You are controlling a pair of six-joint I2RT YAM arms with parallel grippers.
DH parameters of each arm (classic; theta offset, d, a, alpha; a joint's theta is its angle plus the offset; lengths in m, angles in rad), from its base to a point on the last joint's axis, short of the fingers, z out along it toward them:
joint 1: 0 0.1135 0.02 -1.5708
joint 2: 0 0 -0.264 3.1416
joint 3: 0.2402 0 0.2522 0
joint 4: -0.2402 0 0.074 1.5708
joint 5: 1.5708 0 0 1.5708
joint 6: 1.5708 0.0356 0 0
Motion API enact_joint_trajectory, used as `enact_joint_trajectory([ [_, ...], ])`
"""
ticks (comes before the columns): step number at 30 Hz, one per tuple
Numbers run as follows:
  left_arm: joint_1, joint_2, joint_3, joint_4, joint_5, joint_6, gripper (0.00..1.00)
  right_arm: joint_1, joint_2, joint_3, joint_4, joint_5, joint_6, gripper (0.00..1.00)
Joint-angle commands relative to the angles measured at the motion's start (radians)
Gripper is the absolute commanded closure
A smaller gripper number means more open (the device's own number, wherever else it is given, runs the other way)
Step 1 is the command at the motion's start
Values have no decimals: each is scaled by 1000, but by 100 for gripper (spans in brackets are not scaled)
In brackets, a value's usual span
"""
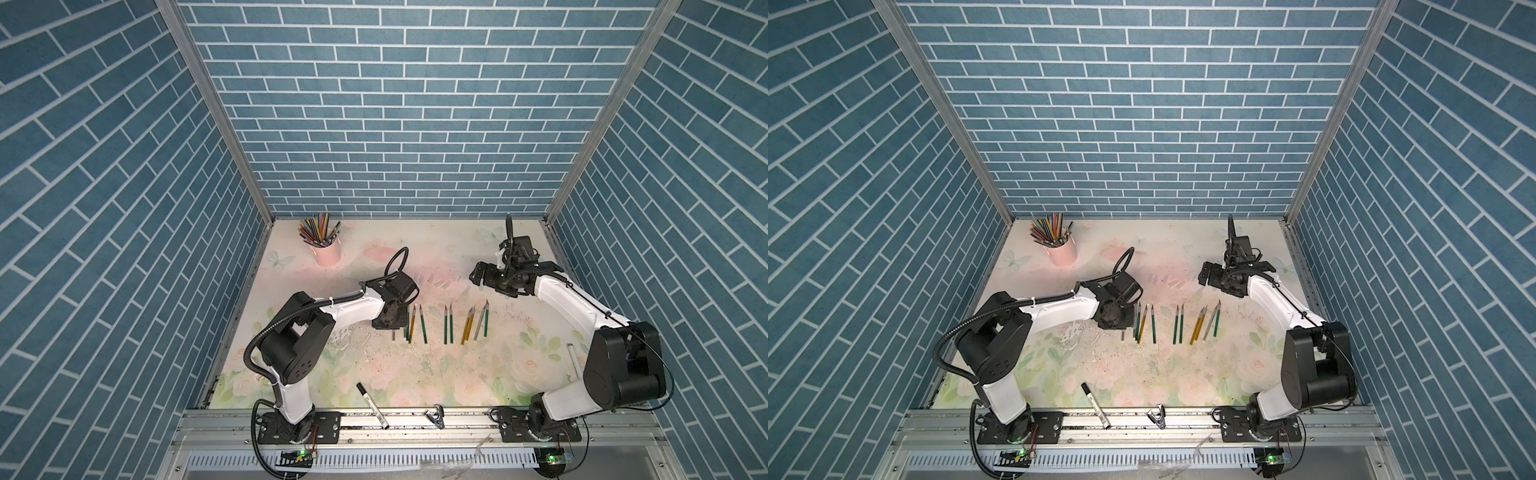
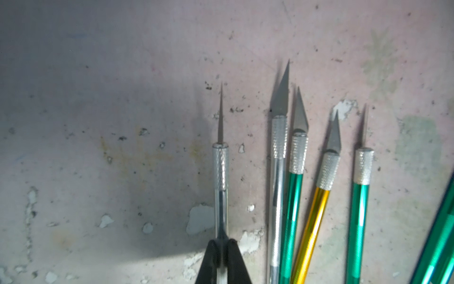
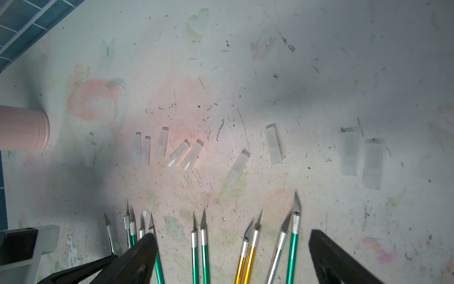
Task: Remove protective caps from carving knives
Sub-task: Place the carving knife at the center of the board, then reset both arms
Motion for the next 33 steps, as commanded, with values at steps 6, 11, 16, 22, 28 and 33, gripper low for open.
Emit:
enact_joint_trajectory([
  [6, -5, 8, -12, -19, -34, -51, 83, -20, -41, -40, 17, -7, -21, 2],
  [11, -5, 4, -14, -24, -38, -58, 78, -32, -48, -53, 20, -15, -22, 2],
  [16, -5, -11, 1, -45, -49, -60, 75, -45, -60, -65, 26, -19, -22, 2],
  [22, -5, -57, 45, -91, -82, -40, 58, -63, -70, -65, 27, -19, -29, 2],
  [28, -5, -110, 107, -124, -115, 8, 30, -90, -81, -60, 34, -13, -48, 2],
  [33, 5, -158, 167, -133, -155, 100, 9, -123, -78, -66, 69, 23, -94, 2],
])
